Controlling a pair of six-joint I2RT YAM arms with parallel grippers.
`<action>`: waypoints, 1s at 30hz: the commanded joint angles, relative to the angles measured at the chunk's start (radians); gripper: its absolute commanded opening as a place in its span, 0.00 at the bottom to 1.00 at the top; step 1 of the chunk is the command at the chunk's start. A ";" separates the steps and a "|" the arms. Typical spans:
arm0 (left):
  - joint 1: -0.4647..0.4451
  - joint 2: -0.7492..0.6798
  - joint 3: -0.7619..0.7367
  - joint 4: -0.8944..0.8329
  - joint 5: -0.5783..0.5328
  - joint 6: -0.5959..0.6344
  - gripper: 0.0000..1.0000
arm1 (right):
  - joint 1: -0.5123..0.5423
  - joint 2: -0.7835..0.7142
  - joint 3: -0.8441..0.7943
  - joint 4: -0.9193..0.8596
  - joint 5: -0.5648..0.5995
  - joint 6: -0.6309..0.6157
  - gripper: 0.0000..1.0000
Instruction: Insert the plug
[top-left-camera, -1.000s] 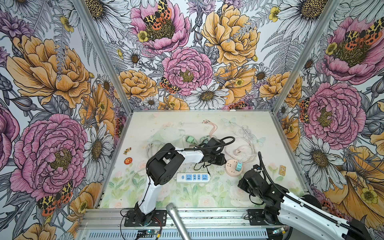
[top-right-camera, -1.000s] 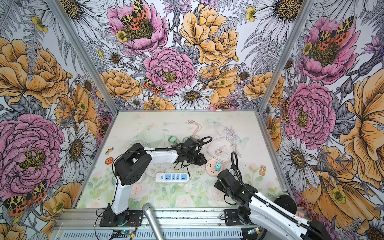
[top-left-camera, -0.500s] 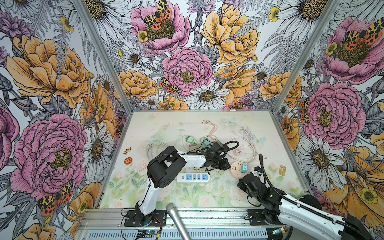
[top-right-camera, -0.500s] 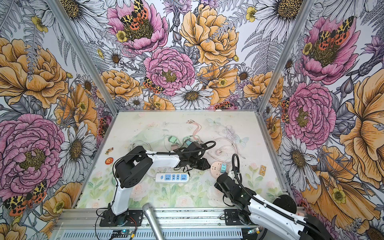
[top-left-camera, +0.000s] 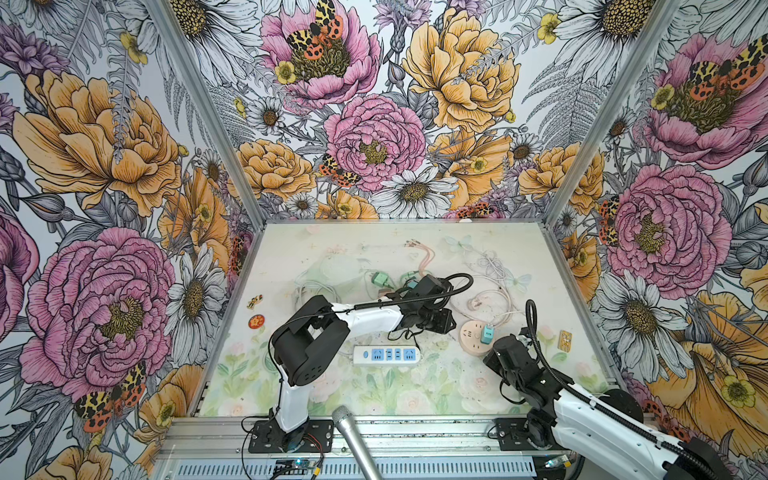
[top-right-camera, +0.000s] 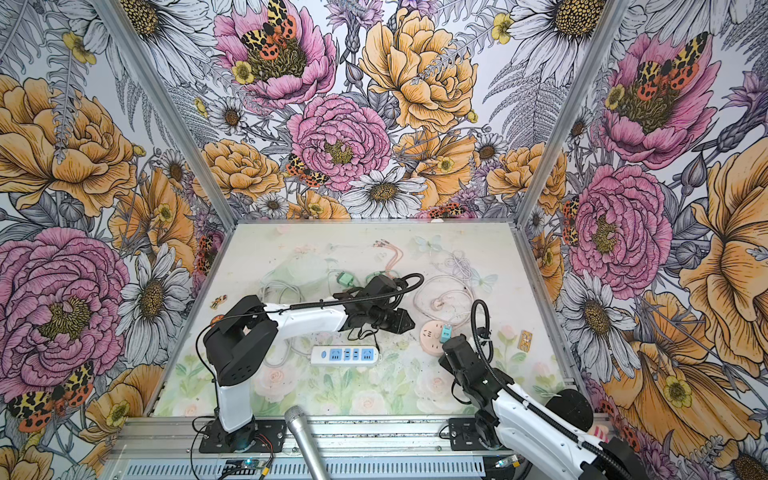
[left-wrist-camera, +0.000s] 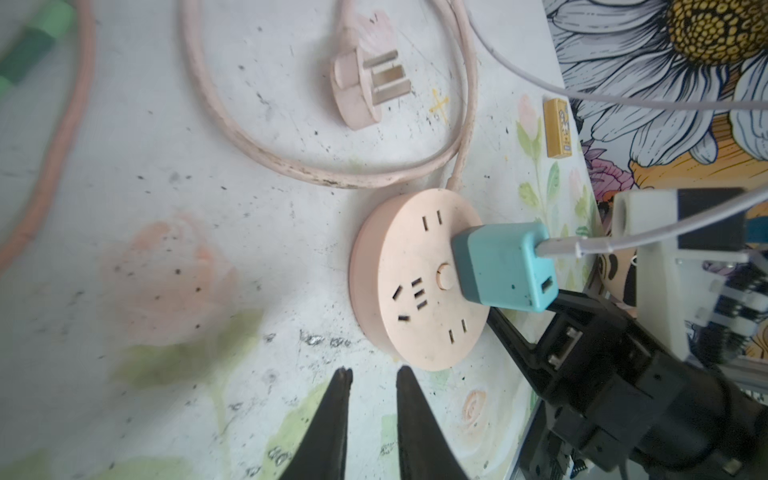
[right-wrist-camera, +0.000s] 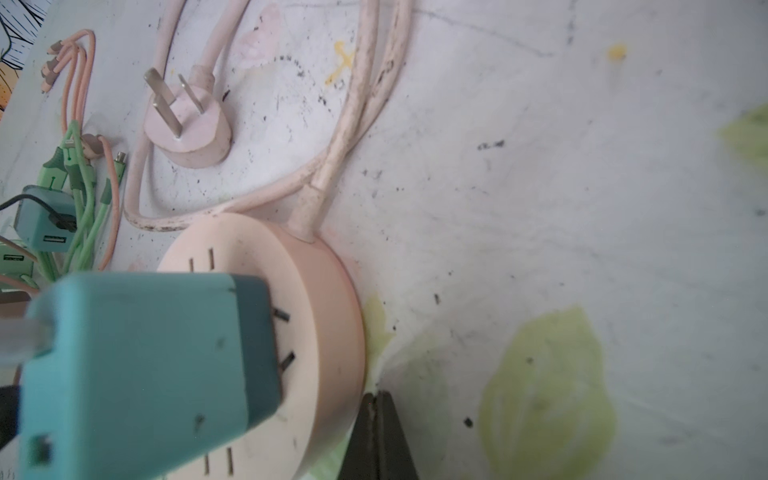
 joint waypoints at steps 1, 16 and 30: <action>0.060 -0.099 0.044 -0.123 -0.135 0.048 0.24 | -0.024 0.011 0.049 -0.007 -0.040 -0.062 0.01; 0.204 -0.027 0.239 -0.306 -0.200 0.144 0.36 | 0.081 0.090 0.262 -0.137 -0.276 -0.134 0.29; 0.244 0.213 0.561 -0.485 -0.241 0.234 0.38 | -0.051 0.304 0.594 -0.132 -0.317 -0.371 0.40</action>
